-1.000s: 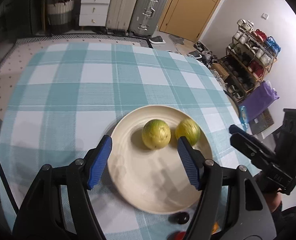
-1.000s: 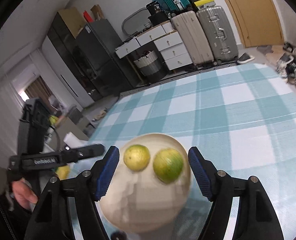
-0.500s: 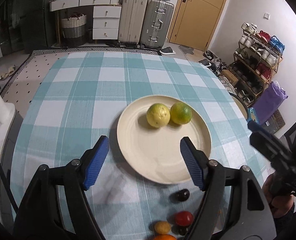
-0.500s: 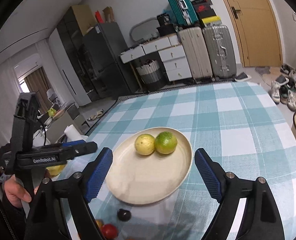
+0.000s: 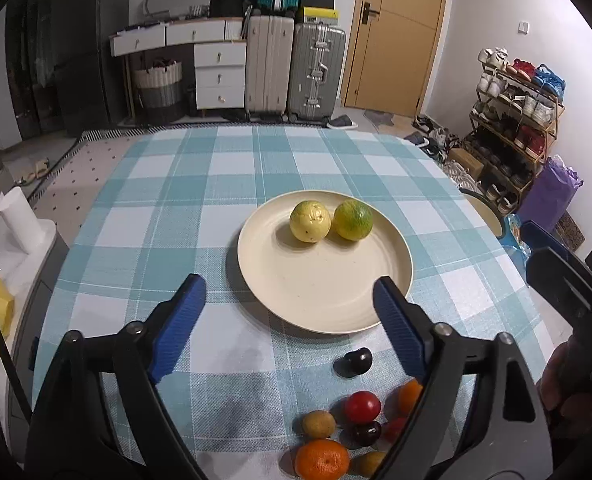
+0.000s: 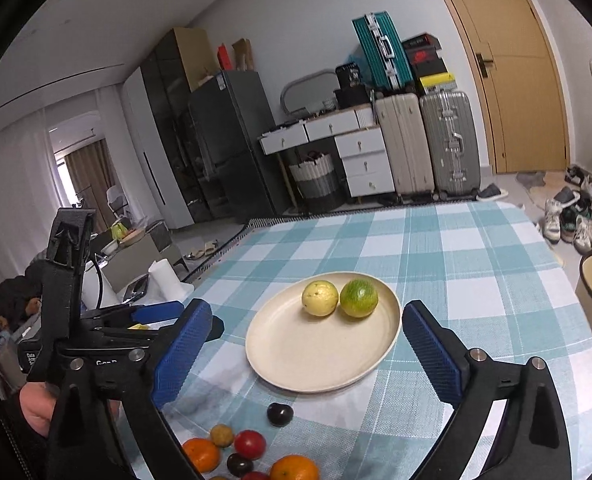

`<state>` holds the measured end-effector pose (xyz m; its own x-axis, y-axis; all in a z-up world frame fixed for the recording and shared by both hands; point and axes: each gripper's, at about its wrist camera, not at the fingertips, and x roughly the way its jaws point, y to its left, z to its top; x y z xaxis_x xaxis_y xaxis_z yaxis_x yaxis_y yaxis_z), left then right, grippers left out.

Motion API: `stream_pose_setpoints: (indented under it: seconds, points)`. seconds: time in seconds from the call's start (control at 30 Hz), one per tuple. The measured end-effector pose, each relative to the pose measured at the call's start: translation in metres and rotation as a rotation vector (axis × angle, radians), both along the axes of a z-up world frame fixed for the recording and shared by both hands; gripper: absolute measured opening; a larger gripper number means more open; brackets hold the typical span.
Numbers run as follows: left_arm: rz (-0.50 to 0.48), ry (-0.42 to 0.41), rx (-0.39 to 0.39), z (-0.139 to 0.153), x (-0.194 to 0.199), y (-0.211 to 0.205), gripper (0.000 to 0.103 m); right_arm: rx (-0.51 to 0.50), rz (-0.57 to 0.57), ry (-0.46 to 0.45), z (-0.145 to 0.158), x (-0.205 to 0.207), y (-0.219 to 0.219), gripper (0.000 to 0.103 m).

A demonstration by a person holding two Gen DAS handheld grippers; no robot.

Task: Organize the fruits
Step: 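Withdraw both tools from the plate back toward the fruit cluster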

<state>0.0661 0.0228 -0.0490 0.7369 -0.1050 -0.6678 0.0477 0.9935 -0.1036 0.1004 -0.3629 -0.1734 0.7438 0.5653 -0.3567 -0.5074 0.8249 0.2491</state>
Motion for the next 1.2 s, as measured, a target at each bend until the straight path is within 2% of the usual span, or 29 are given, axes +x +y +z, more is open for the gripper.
stream_pose_setpoints:
  seconds: [0.1,0.37,0.5,0.67,0.87,1.2]
  points:
    - [0.023,-0.030,0.029,0.003,-0.011,0.000,0.102,-0.015,-0.010,-0.034,0.002,-0.011,0.002,0.103]
    - [0.006,-0.055,0.031,0.002,-0.036,0.004,0.102,-0.042,-0.014,-0.036,-0.010,-0.029,0.002,0.103]
    - [0.000,-0.015,0.022,-0.010,-0.045,0.009,0.102,-0.055,-0.007,-0.030,-0.017,-0.036,0.001,0.103]
    - [-0.030,0.038,-0.027,-0.030,-0.058,0.018,0.102,-0.048,-0.008,-0.004,-0.028,-0.044,-0.002,0.103]
    - [-0.051,0.102,-0.036,-0.058,-0.072,0.021,0.102,-0.073,-0.014,0.040,-0.040,-0.049,-0.001,0.103]
    - [-0.086,0.161,-0.059,-0.086,-0.076,0.020,0.102,-0.095,-0.007,0.053,-0.051,-0.062,0.004,0.103]
